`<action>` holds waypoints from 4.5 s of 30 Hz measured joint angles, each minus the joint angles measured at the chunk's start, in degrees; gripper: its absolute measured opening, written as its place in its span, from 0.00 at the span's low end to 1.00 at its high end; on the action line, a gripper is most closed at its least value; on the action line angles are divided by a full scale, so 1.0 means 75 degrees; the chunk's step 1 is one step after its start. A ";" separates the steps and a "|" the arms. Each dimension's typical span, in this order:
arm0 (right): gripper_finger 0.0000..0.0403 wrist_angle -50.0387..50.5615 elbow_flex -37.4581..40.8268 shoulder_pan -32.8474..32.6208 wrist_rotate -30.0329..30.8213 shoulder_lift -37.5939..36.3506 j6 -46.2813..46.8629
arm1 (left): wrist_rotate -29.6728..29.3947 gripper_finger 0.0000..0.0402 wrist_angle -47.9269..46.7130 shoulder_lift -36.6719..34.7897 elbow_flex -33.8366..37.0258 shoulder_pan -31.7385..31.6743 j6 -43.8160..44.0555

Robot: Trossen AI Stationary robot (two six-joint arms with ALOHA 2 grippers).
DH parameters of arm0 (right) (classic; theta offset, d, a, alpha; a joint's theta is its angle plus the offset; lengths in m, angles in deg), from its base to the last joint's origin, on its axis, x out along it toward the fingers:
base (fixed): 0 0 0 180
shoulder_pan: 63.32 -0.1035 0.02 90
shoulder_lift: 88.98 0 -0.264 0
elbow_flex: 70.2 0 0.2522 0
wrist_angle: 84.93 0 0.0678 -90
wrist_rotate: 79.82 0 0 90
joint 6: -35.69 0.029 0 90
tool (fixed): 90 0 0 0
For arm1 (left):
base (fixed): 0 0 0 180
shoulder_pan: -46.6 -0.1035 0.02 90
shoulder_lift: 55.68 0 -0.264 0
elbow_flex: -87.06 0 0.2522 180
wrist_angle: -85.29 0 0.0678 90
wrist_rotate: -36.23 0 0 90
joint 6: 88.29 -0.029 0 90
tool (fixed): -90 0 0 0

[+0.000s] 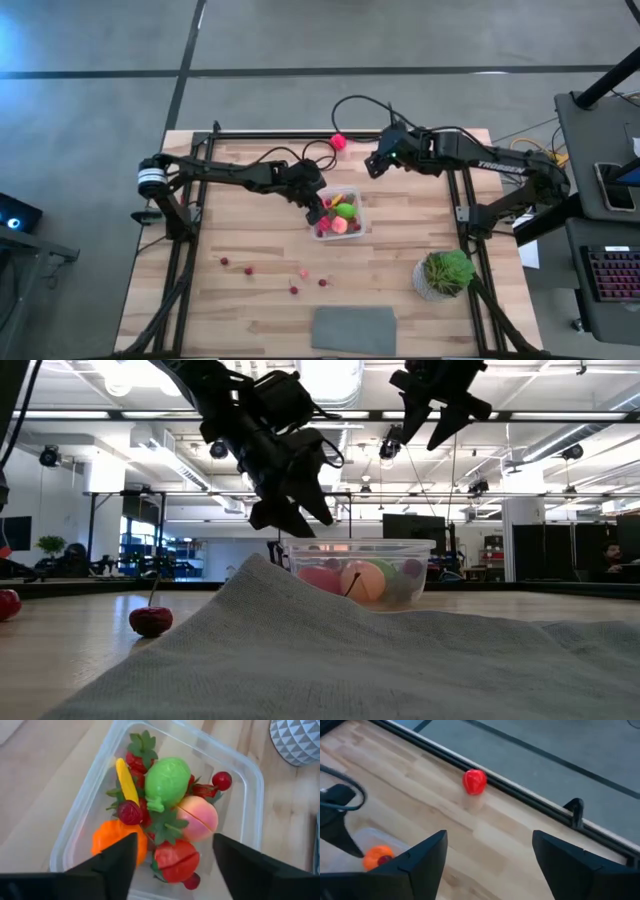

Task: Pick and placing Produce into tupperware
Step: Put the red apple into the transparent container

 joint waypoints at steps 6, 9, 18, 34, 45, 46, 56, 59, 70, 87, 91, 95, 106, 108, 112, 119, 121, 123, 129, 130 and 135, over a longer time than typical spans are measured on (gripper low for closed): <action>0.73 -0.0168 0.0000 0.0900 -0.1298 0.0122 -0.0438 | -0.0105 0.77 -0.0417 -0.0307 -0.0002 -0.0003 0.0091; 0.73 -0.0588 0.0000 0.1527 -0.2185 0.0531 -0.1006 | -0.0702 0.78 -0.1140 -0.0674 0.0066 0.0000 0.0259; 0.72 -0.1313 -0.0985 0.2348 -0.3256 0.3067 -0.2350 | -0.2242 0.79 -0.2741 -0.2585 0.0390 0.0082 0.0946; 0.79 0.1005 -0.5825 0.3081 -0.3766 0.7323 -0.2647 | -0.3258 0.79 -0.3278 -0.5104 0.1350 0.0137 0.1847; 0.79 0.1672 -0.7399 0.3077 -0.3805 0.8562 -0.2586 | -0.3377 0.79 -0.3281 -0.5471 0.2019 0.0122 0.2091; 0.79 0.1719 -0.7405 0.3103 -0.3798 0.8586 -0.2588 | -0.3377 0.79 -0.3266 -0.5458 0.2021 0.0122 0.2143; 0.81 0.1710 -0.7426 0.3005 -0.3798 0.8699 -0.2632 | -0.3373 0.79 -0.3256 -0.5468 0.2029 0.0122 0.2148; 0.80 0.1573 -0.7423 0.2970 -0.3801 0.8723 -0.2650 | -0.3368 0.79 -0.3261 -0.5458 0.2029 0.0122 0.2152; 0.80 0.1171 -0.7408 0.2973 -0.3812 0.8923 -0.2573 | -0.3325 0.79 -0.3256 -0.5458 0.2029 0.0125 0.2203; 0.64 0.1277 -0.7408 0.2973 -0.3825 0.8921 -0.2521 | -0.3315 0.79 -0.3258 -0.5458 0.2029 0.0131 0.2151; 0.62 0.1319 -0.7408 0.2973 -0.3827 0.8918 -0.2526 | -0.3315 0.79 -0.3258 -0.5458 0.2029 0.0128 0.2151; 0.65 0.1545 -0.7407 0.2966 -0.4117 0.8862 -0.2529 | -0.3315 0.79 -0.3258 -0.5458 0.2029 0.0128 0.2151; 0.64 0.3050 -0.7447 0.2239 -0.5478 0.7622 -0.3706 | -0.3321 0.79 -0.3258 -0.5444 0.2032 0.0124 0.2124; 0.64 0.3525 -0.7449 0.1963 -0.5925 0.7299 -0.4122 | -0.3327 0.79 -0.3258 -0.5444 0.2035 0.0122 0.2124; 0.66 0.4157 -0.7366 0.1354 -0.6245 0.6753 -0.4527 | -0.3327 0.79 -0.3258 -0.5444 0.2038 0.0122 0.2127; 0.67 0.4489 -0.6766 0.0376 -0.6274 0.6316 -0.4132 | -0.3327 0.79 -0.3261 -0.5444 0.2041 0.0125 0.2148; 0.67 0.4451 -0.6391 0.0144 -0.6134 0.6249 -0.3967 | -0.3287 0.79 -0.3258 -0.5444 0.2051 0.0125 0.2136; 0.67 0.4472 -0.6040 -0.0039 -0.5771 0.6228 -0.3739 | -0.3243 0.79 -0.3259 -0.5443 0.2067 0.0125 0.2105; 0.67 0.4418 -0.5104 -0.0425 -0.5334 0.6228 -0.3143 | -0.3112 0.79 -0.3259 -0.5441 0.2236 0.0125 0.1936; 0.67 0.4375 -0.5030 -0.0524 -0.5276 0.6228 -0.3027 | -0.3032 0.79 -0.3251 -0.5441 0.2293 0.0125 0.1933; 0.67 0.3631 -0.4866 -0.0985 -0.4041 0.6002 -0.2591 | -0.2739 0.79 -0.3207 -0.5438 0.2701 0.0131 0.1771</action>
